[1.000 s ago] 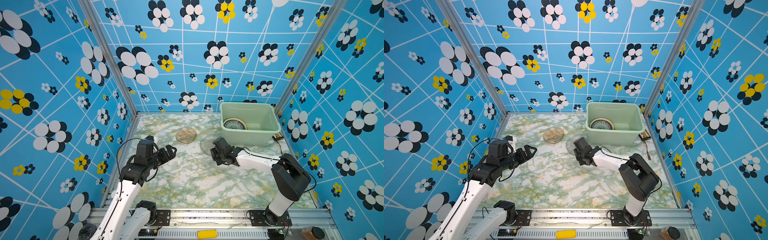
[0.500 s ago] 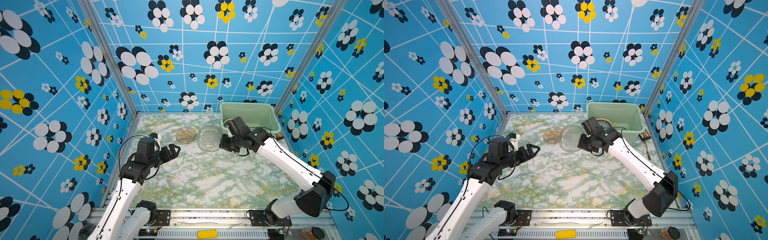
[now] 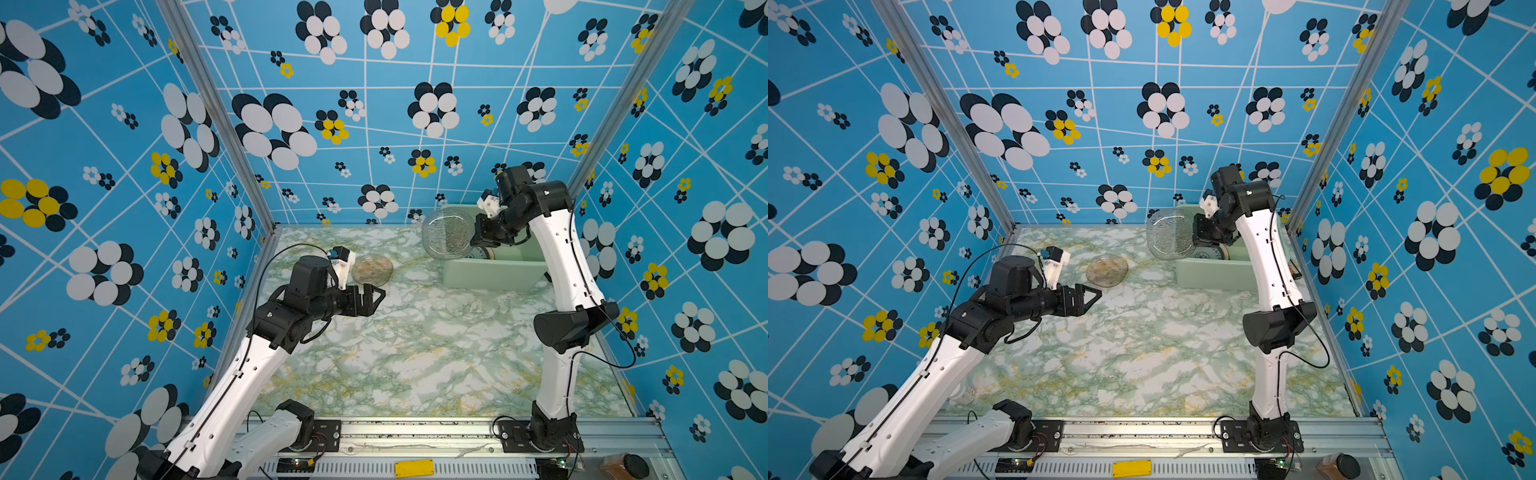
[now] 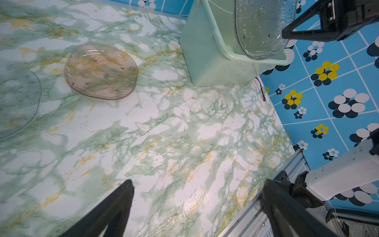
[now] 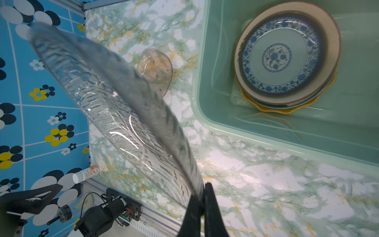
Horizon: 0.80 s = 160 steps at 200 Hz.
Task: Place the plates into the plastic bin on the countertop
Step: Place the plate in the plastic bin.
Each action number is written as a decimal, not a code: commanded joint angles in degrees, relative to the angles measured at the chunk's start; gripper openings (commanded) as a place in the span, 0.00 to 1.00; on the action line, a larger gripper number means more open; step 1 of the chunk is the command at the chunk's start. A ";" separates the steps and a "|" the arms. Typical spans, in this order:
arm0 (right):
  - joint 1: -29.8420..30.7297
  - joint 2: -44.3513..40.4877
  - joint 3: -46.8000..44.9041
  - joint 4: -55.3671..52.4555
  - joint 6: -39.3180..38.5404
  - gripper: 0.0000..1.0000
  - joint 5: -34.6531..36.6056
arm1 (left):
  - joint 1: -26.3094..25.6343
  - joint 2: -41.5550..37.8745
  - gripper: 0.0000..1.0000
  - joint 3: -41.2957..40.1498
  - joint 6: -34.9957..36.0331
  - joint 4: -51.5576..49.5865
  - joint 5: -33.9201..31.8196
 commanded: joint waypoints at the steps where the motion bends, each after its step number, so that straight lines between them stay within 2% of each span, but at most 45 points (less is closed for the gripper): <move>1: -3.07 0.53 2.62 -2.50 -1.05 0.00 -3.48 | -1.20 2.94 0.99 2.76 2.05 -0.36 0.74; 31: -9.66 1.72 2.50 -0.98 -0.84 0.00 -3.53 | -2.49 7.58 0.99 5.21 2.92 0.20 1.59; 69: -14.41 5.47 2.34 0.56 -1.79 0.00 -3.43 | -4.12 11.66 0.99 6.82 3.22 0.96 1.46; 160: -16.29 18.68 3.19 4.68 -5.66 0.00 -1.74 | -7.29 20.37 0.99 11.12 3.26 -0.60 1.51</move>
